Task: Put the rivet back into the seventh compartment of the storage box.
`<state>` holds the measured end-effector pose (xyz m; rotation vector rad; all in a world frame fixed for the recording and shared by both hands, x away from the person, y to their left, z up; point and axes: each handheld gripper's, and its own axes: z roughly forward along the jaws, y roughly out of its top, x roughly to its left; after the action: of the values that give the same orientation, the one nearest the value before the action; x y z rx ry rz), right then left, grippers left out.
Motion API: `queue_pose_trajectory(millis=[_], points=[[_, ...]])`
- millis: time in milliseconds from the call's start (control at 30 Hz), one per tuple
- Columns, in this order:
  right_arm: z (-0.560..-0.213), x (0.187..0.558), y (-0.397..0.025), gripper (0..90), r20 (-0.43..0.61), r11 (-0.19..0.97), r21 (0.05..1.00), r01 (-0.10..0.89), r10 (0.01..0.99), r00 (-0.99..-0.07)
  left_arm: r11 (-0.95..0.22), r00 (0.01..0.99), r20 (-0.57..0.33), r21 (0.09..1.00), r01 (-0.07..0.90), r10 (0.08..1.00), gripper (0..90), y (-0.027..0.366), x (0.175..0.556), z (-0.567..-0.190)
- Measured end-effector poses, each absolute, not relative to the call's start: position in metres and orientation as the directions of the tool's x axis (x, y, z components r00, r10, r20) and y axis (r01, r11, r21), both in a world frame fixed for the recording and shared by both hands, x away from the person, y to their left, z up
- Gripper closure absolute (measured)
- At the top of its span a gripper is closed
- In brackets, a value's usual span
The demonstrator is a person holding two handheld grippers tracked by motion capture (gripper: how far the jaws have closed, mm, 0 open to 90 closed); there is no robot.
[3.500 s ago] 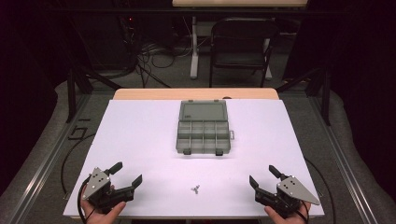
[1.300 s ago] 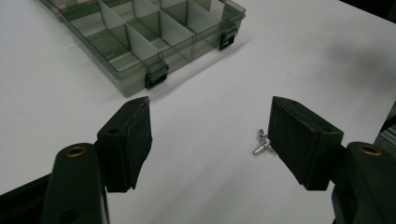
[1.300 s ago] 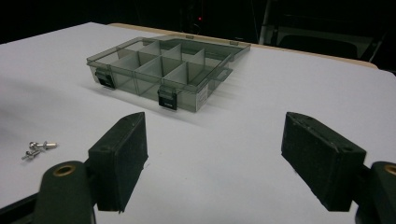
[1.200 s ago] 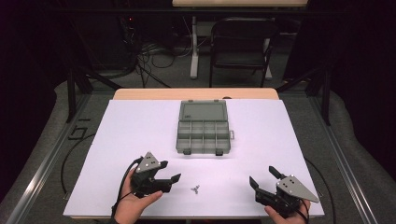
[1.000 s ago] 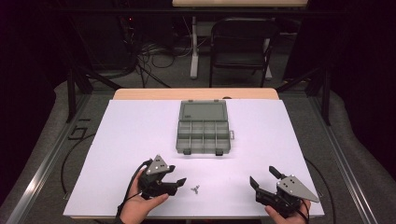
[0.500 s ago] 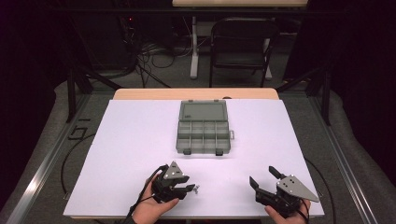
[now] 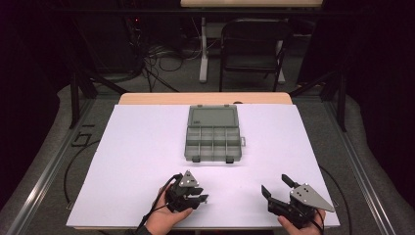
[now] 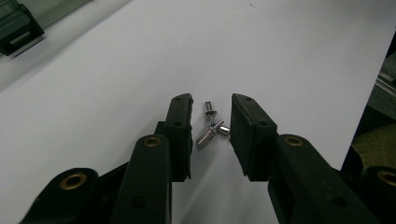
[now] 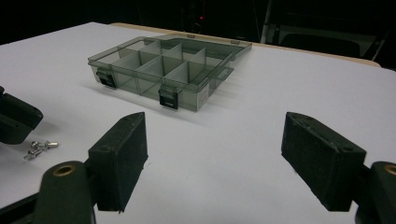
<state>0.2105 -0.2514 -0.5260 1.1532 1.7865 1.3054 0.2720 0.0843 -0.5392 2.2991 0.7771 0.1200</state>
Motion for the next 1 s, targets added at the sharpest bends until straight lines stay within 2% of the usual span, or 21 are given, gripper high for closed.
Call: queue_pose_trajectory(millis=[667,1000], points=[[-0.525,0.210,-0.252,22.4,0.006,0.122,0.951,0.283,0.911,-0.412,-0.588,0.805,-0.129,0.618,0.521,0.579,73.8,0.080,0.273,-0.550],[-0.526,0.210,-0.252,22.4,0.007,0.121,0.951,0.283,0.911,-0.413,-0.600,0.807,-0.102,0.616,0.511,0.582,81.2,0.079,0.273,-0.551]])
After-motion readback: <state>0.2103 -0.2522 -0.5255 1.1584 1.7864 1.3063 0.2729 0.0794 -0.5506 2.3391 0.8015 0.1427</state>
